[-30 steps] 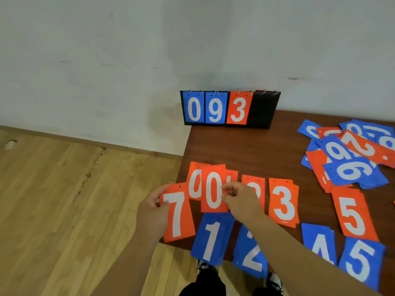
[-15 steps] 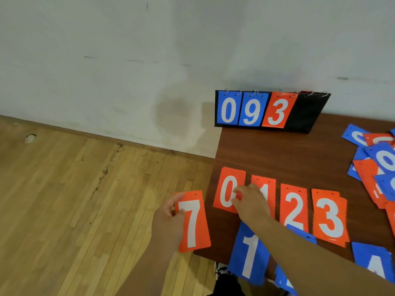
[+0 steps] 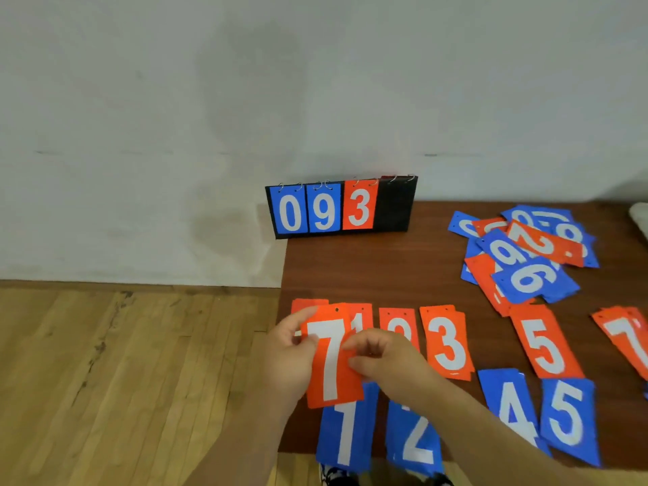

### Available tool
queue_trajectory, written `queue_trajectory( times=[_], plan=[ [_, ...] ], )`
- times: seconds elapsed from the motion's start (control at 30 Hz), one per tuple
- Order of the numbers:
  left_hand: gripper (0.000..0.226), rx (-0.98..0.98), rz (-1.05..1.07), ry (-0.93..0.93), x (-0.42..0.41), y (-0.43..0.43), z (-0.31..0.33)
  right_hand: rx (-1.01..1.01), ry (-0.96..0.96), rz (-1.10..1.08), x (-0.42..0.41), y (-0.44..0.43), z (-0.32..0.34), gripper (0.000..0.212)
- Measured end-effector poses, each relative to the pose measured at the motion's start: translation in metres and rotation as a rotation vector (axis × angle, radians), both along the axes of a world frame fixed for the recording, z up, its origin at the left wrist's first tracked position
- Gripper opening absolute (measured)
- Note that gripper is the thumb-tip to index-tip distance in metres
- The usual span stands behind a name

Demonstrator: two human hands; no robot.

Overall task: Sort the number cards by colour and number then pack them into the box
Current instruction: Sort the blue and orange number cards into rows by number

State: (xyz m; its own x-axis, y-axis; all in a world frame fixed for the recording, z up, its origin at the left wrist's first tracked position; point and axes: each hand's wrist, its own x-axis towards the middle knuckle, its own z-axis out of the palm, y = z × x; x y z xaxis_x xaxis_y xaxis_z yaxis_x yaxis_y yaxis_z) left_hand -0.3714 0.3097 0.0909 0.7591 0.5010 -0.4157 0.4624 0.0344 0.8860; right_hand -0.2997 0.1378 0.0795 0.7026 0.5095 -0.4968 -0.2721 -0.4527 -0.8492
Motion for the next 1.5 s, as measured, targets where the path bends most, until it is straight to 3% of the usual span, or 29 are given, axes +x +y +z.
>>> queue_trajectory(
  times=[0.23, 0.6, 0.83, 1.13, 1.5],
  plan=[
    [0.035, -0.024, -0.244, -0.034, 0.028, -0.065, 0.002, -0.065, -0.150, -0.210, 0.021, -0.081, 0.005, 0.026],
    [0.036, 0.068, -0.573, -0.021, 0.066, -0.180, -0.001, -0.146, -0.141, -0.453, 0.004, -0.212, 0.004, 0.020],
    [0.038, 0.089, -0.590, -0.089, 0.078, -0.292, 0.006, -0.106, -0.221, -0.489, 0.012, -0.323, 0.014, 0.023],
    [0.034, 0.103, -0.628, -0.026, 0.091, -0.431, 0.016, -0.169, -0.285, -0.447, 0.034, -0.465, 0.026, 0.021],
    [0.033, 0.205, -0.656, 0.008, 0.133, -0.466, 0.011, -0.140, -0.224, -0.420, 0.082, -0.504, 0.014, 0.020]
  ],
)
